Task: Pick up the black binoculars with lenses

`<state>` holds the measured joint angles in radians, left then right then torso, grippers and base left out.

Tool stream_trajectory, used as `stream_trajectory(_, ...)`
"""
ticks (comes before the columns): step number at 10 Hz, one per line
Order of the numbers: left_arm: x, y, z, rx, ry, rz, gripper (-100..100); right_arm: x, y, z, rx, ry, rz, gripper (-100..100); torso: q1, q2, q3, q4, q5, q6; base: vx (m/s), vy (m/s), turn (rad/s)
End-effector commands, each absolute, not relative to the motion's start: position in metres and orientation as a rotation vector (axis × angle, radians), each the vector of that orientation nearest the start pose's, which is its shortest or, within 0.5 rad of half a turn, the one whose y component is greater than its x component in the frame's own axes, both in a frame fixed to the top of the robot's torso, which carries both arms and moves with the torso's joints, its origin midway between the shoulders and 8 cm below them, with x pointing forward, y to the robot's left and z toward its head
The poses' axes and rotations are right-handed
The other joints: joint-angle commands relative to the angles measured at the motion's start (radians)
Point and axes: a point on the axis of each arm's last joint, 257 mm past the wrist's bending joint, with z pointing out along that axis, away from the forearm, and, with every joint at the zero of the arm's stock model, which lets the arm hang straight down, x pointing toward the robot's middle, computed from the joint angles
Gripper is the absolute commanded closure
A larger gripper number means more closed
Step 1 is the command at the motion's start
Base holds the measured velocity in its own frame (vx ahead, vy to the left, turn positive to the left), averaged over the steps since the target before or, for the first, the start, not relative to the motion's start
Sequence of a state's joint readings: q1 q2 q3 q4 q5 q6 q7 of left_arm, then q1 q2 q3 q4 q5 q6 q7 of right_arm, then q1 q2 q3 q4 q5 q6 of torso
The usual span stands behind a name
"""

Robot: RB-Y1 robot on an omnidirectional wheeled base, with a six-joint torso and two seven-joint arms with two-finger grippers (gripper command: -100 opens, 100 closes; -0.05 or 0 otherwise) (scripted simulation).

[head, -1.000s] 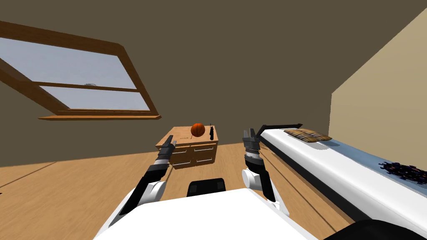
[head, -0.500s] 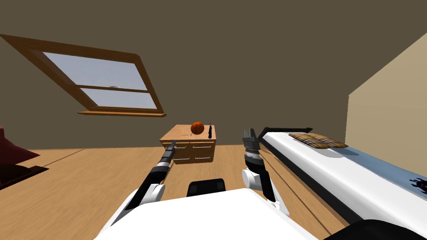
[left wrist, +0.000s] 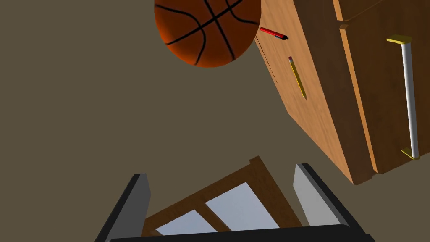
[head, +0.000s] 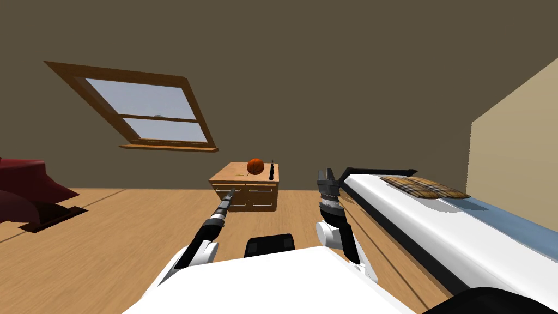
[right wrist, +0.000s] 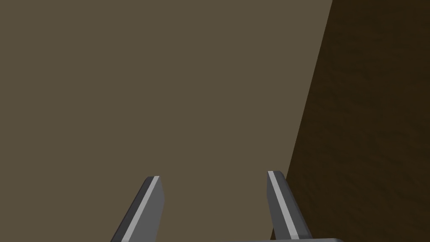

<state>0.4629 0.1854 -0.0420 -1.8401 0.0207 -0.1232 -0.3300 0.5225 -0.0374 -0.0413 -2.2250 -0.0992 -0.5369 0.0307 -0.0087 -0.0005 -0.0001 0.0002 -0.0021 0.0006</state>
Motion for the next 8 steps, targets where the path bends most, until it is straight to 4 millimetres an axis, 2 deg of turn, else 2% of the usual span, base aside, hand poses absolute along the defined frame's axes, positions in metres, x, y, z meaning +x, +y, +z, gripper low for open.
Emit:
stream_trajectory(1, 0.407, 0.296, -0.289, -0.879, 1.499, -0.716, -100, 0.342, -0.307, 0.001, 0.708, 0.610, 1.275, 0, 0.000, 0.000, 0.000, 0.000, 0.000, 0.000, -0.003, -0.142, 0.066)
stream_trajectory(2, 0.408, 0.294, -0.301, -0.863, 1.544, -0.676, -100, 0.342, -0.307, 0.001, 0.708, 0.610, 1.275, 0, -0.002, -0.001, -0.001, 0.000, 0.000, 0.000, -0.002, -0.159, 0.059)
stream_trajectory(3, 0.408, 0.294, -0.301, -0.857, 1.547, -0.670, -100, 0.342, -0.307, 0.001, 0.708, 0.610, 1.275, 0, -0.003, -0.002, -0.001, 0.000, -0.001, 0.000, -0.005, -0.117, 0.026)
stream_trajectory(6, 0.411, 0.289, -0.332, -0.782, 1.678, -0.544, -100, 0.342, -0.307, 0.001, 0.708, 0.610, 1.275, 0, -0.002, -0.004, -0.002, -0.001, -0.001, 0.000, 0.032, -0.147, 0.028)
stream_trajectory(7, 0.411, 0.289, -0.332, -0.774, 1.681, -0.537, -100, 0.342, -0.307, 0.001, 0.708, 0.610, 1.275, 0, -0.004, -0.005, -0.003, -0.001, -0.001, 0.000, 0.043, -0.119, 0.008)
stream_trajectory(8, 0.412, 0.287, -0.341, -0.739, 1.721, -0.493, -100, 0.342, -0.307, 0.001, 0.708, 0.610, 1.275, 0, -0.001, -0.005, -0.003, -0.001, -0.001, 0.000, 0.027, -0.100, -0.004)
